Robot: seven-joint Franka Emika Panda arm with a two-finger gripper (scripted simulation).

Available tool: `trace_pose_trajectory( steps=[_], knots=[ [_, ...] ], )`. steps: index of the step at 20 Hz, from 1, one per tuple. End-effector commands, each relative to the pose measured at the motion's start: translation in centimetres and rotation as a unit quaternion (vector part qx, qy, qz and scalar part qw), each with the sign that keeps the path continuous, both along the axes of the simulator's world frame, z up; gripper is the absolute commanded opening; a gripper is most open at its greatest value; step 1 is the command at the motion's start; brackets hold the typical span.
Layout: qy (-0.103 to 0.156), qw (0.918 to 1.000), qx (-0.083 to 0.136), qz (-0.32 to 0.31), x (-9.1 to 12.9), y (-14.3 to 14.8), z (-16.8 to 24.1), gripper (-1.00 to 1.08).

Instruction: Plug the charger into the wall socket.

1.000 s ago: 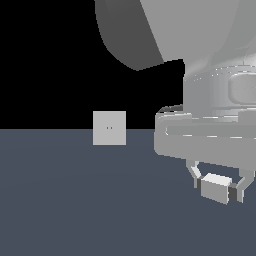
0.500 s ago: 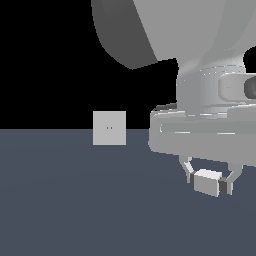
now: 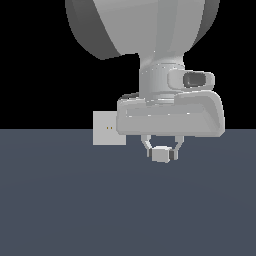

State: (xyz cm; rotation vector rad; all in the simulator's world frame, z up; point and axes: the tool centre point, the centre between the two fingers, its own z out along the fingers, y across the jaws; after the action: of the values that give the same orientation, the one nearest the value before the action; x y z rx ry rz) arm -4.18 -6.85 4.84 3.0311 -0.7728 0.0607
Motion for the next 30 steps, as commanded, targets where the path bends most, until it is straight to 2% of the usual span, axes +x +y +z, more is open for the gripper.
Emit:
trace_pose_trajectory(
  steps=[1,7,13,17,30],
  knots=[
    [0.000,0.9987,0.000,0.051,1.8,2.6,1.2,-1.00],
    [0.000,0.9877,0.000,0.156,4.6,8.5,3.7,-1.00],
    [0.000,0.9756,0.001,0.220,5.5,12.4,5.1,-1.00],
    [0.000,0.9729,0.002,0.231,5.6,13.1,5.3,-1.00],
    [0.000,0.9744,0.002,0.225,5.9,12.7,5.2,-1.00]
  ],
)
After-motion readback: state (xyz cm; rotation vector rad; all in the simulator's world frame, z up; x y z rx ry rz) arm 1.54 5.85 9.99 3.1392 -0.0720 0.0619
